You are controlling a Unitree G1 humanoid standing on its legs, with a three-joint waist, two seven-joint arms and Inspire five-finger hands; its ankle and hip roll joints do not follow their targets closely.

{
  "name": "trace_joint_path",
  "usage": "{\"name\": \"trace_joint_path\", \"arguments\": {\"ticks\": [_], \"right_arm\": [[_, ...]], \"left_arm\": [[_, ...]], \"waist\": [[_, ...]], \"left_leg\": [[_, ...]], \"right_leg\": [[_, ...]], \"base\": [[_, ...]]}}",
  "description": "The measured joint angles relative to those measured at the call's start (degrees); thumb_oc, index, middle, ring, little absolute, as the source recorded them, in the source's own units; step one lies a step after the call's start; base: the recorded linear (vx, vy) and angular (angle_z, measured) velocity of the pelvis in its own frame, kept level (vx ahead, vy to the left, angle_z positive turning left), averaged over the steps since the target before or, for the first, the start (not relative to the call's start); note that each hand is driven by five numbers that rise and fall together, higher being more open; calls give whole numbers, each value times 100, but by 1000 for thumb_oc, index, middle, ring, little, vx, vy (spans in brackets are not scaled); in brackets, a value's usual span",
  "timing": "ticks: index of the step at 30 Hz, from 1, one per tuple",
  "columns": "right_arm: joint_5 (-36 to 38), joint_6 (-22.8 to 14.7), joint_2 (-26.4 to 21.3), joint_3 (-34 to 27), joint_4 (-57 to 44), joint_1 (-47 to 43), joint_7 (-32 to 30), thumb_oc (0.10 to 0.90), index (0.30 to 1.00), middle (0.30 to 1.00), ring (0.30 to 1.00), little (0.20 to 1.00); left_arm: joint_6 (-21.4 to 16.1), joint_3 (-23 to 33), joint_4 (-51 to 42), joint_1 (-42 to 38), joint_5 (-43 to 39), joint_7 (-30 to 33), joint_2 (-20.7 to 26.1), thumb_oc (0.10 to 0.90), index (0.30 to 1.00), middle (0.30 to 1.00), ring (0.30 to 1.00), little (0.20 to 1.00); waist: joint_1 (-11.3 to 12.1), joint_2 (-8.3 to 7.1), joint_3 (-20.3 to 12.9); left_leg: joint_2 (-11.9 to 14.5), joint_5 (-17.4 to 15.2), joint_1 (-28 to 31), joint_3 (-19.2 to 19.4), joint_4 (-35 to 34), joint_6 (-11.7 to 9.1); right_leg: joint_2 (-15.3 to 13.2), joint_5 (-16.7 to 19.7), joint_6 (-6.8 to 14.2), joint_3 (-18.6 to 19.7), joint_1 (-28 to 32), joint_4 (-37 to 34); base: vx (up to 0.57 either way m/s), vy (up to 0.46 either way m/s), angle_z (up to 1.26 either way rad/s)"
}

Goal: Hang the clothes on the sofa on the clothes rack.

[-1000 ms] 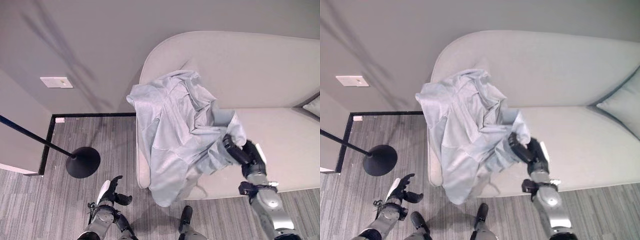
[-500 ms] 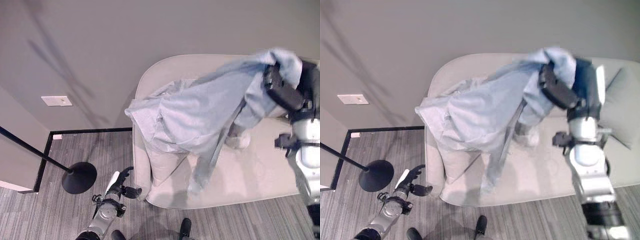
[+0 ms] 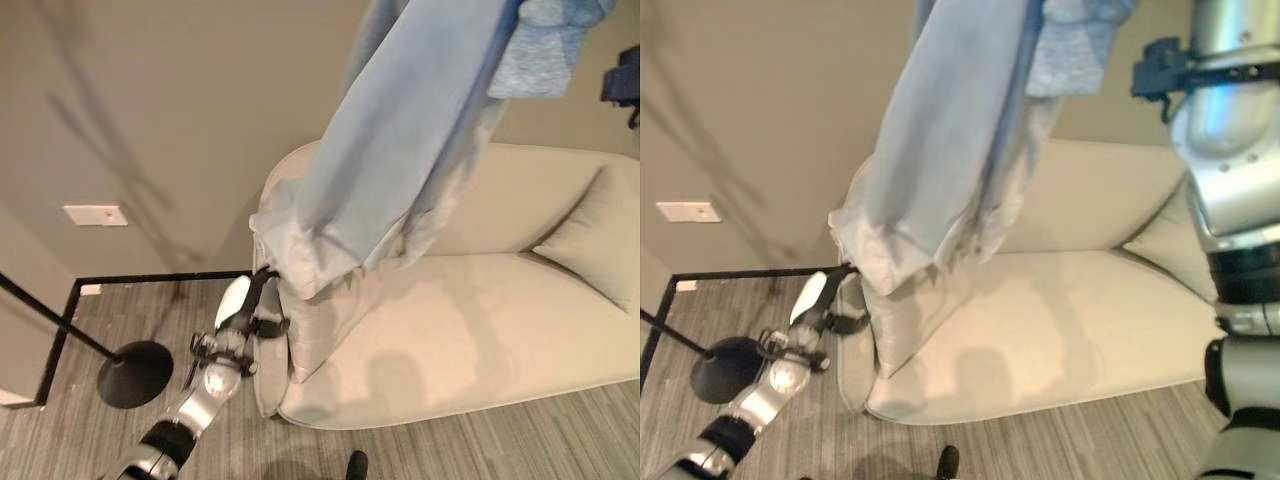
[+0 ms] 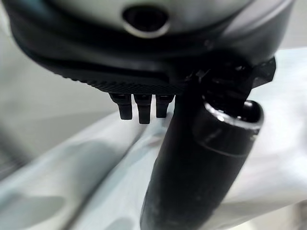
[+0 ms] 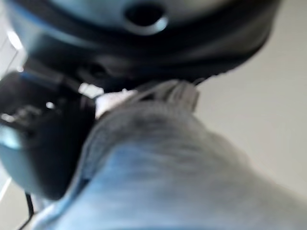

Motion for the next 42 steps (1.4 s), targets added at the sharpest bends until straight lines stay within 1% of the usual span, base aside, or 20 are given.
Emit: {"name": "trace_joint_path", "arguments": {"ticks": [2, 6, 11, 13, 15, 16, 20, 23, 25, 27, 28, 30, 31, 32, 33, 35, 38, 40, 41, 42], "right_arm": [[-26, -24, 57, 266, 236, -516, -195, 400, 300, 300, 300, 300], [-68, -53, 227, 441, 882, -1363, -615, 400, 300, 300, 300, 300], [-61, -22, 333, 1087, 1843, -2359, -853, 400, 300, 300, 300, 300], [-65, -25, 331, 1140, 1712, -2319, -854, 400, 300, 300, 300, 300], [-132, 5, 347, 868, 1237, -1837, -838, 400, 300, 300, 300, 300], [-307, -159, 375, 646, 965, -1263, -817, 400, 300, 300, 300, 300], [-362, 22, 349, 632, 1157, -936, -723, 400, 300, 300, 300, 300], [-305, 40, 122, -105, -240, 626, -573, 400, 300, 300, 300, 300], [-707, -26, 105, -583, -978, 1799, -378, 400, 300, 300, 300, 300], [-1040, 17, -122, -662, -810, 2081, -314, 400, 300, 300, 300, 300], [-1121, 60, -337, -621, -445, 1952, -313, 400, 300, 300, 300, 300], [-1118, 221, -548, -286, 582, 878, -448, 400, 300, 300, 300, 300], [-1115, 210, -539, 49, 950, 341, -549, 400, 300, 300, 300, 300], [-1111, 250, -540, 747, 1618, -695, -644, 400, 300, 300, 300, 300], [-1102, 361, -560, 1055, 1930, -1252, -660, 400, 300, 300, 300, 300], [-1091, 407, -586, 1069, 2022, -1688, -810, 400, 300, 300, 300, 300], [-1093, 323, -641, 1504, 2042, -2697, -1099, 400, 300, 300, 300, 300], [-1102, 277, -688, 2193, 2321, -3384, -1145, 400, 300, 300, 300, 300], [-1110, 249, -699, 2332, 2461, -3536, -1150, 400, 300, 300, 300, 300], [-1108, 244, -713, 2811, 2884, -3991, -1152, 400, 300, 300, 300, 300]], "left_arm": [[-10, 23, -1, -260, 191, 368, 7, 800, 900, 900, 900, 900], [-75, 47, -54, -609, 634, 1073, 29, 800, 900, 900, 900, 900], [-87, 81, -56, -660, 1135, 1643, 359, 800, 900, 900, 900, 900], [-80, 346, -49, -631, 1284, 1759, 463, 800, 900, 900, 900, 900], [-85, 534, -117, -540, 1288, 1852, 428, 800, 900, 900, 900, 900], [-90, 485, -226, -368, 1288, 1881, 437, 800, 900, 900, 900, 900], [-211, 266, -320, -197, 1282, 1701, 383, 800, 900, 900, 900, 900], [-311, 274, -687, 440, 1273, 1521, 322, 800, 900, 900, 900, 900], [-336, 191, -676, 677, 1272, 1175, 287, 800, 900, 900, 900, 900], [-344, -7, -665, 679, 1278, 986, 293, 800, 900, 900, 900, 900], [-395, -185, -667, 672, 1279, 958, 287, 800, 900, 900, 900, 900], [-480, -435, -633, 672, 1293, 898, 287, 800, 900, 900, 900, 900], [-480, -425, -615, 663, 1291, 904, 297, 800, 900, 900, 900, 900], [-480, -412, -586, 597, 1295, 899, 326, 800, 900, 900, 900, 900], [-484, -392, -601, 555, 1294, 899, 329, 800, 900, 900, 900, 900], [-533, -291, -631, 548, 1294, 910, 336, 800, 900, 900, 900, 900], [-535, -101, -626, 561, 1288, 911, 492, 800, 900, 900, 900, 900], [-547, 48, -628, 624, 1286, 910, 556, 800, 900, 900, 900, 900], [-546, 56, -627, 625, 1278, 911, 605, 800, 900, 900, 900, 900], [-565, 57, -628, 634, 1286, 909, 704, 800, 900, 900, 900, 900]], "waist": [[-66, 15, -6], [-79, 70, -54], [-35, 156, -118], [-26, 180, -143], [-23, 194, -201], [-18, 218, -301], [49, 283, -352], [23, 350, -420], [-30, 472, -422], [0, 525, -419], [43, 528, -421], [58, 522, -417], [44, 522, -417], [41, 524, -418], [59, 530, -414], [96, 486, -405], [133, 440, -397], [128, 397, -407], [145, 354, -409], [187, 272, -410]], "left_leg": [[35, -3, 66, 63, 0, -6], [67, 1, 128, 78, 0, -13], [69, 6, 129, 75, 0, -21], [55, 8, 113, 74, 0, -24], [54, 4, 111, 71, 0, -30], [57, -12, 118, 74, -1, -50], [39, -15, 93, 57, 0, -54], [55, -28, 70, 76, -1, -65], [71, -29, 40, 63, -2, -66], [74, -34, 16, 52, -3, -72], [79, -36, 17, 49, -3, -75], [84, -49, 15, 50, -2, -93], [82, -56, 16, 54, -3, -100], [83, -56, 8, 55, -3, -101], [81, -54, 1, 53, -2, -103], [88, -52, 6, 49, -2, -106], [90, -50, 6, 32, -1, -108], [116, -50, 17, 6, -1, -110], [138, -46, 20, -20, -1, -115], [162, -34, 11, -79, 0, -134]], "right_leg": [[21, 2, -3, 77, 12, 0], [78, 0, -19, 115, 43, 0], [83, -8, -32, 112, 45, 0], [64, -5, -37, 113, 24, -1], [68, -5, -38, 112, 22, -2], [58, -19, -35, 111, 27, -2], [51, -14, -36, 116, 12, -2], [37, -30, -22, 119, -33, -1], [50, -31, -23, 113, -50, -1], [62, -31, -24, 107, -61, -1], [67, -31, -24, 105, -59, -1], [61, -32, -24, 105, -65, -1], [59, -32, -23, 108, -71, -1], [56, -31, -23, 107, -78, -1], [65, -32, -23, 103, -81, -2], [89, -38, -21, 99, -72, -2], [119, -61, -55, 69, -54, -1], [133, -66, -62, 20, -20, -1], [130, -79, -73, -23, 2, -1], [150, -93, -81, -66, 31, -1]], "base": [[-4, 17, -18], [3, 18, -8], [0, 0, 0], [-16, 6, 0], [0, 0, 0], [0, 0, 0], [-2, 2, 1], [-5, -12, -3], [14, -35, 0], [0, 0, 0], [0, 0, 0], [0, 0, 0], [0, 0, 0], [0, 0, 0], [0, 0, 0], [0, 0, 0], [6, -7, 1], [17, -12, 7], [33, -32, 13], [27, -36, 16]]}}
